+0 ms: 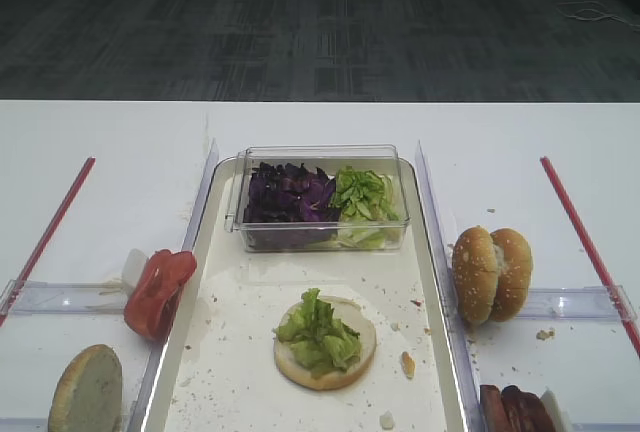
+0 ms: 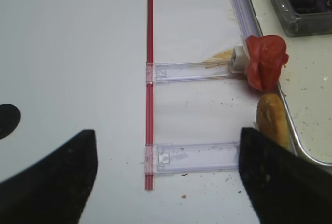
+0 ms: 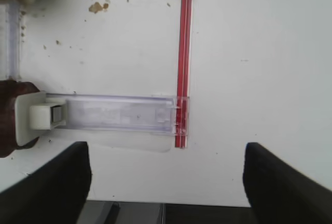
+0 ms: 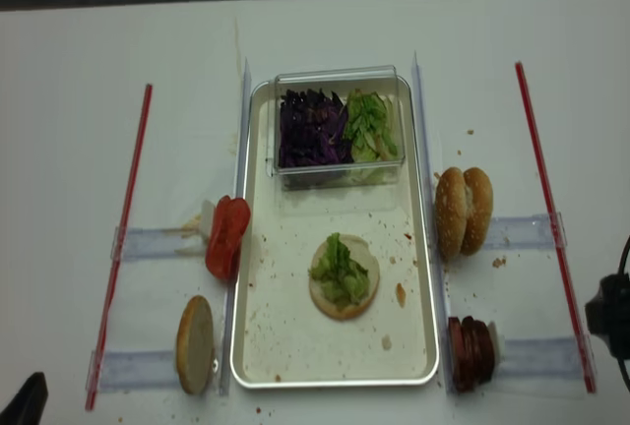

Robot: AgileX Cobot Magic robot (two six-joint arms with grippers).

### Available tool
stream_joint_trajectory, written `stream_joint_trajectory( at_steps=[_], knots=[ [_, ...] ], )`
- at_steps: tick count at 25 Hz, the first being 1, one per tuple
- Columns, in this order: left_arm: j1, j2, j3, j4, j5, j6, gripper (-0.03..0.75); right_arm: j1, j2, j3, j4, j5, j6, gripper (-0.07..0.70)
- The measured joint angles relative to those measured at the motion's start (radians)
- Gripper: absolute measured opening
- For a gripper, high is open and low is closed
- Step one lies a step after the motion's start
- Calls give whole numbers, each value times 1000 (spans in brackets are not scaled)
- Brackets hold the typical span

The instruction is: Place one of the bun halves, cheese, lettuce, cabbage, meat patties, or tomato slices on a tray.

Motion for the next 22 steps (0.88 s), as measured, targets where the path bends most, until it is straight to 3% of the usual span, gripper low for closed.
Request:
stream_joint_trajectory(
  at_steps=[6, 22],
  knots=[
    [0, 0, 0, 0, 0, 2, 550, 0, -134, 26, -22, 55, 19, 626],
    [0, 0, 0, 0, 0, 2, 550, 0, -462, 31, -22, 74, 23, 626]
  ],
)
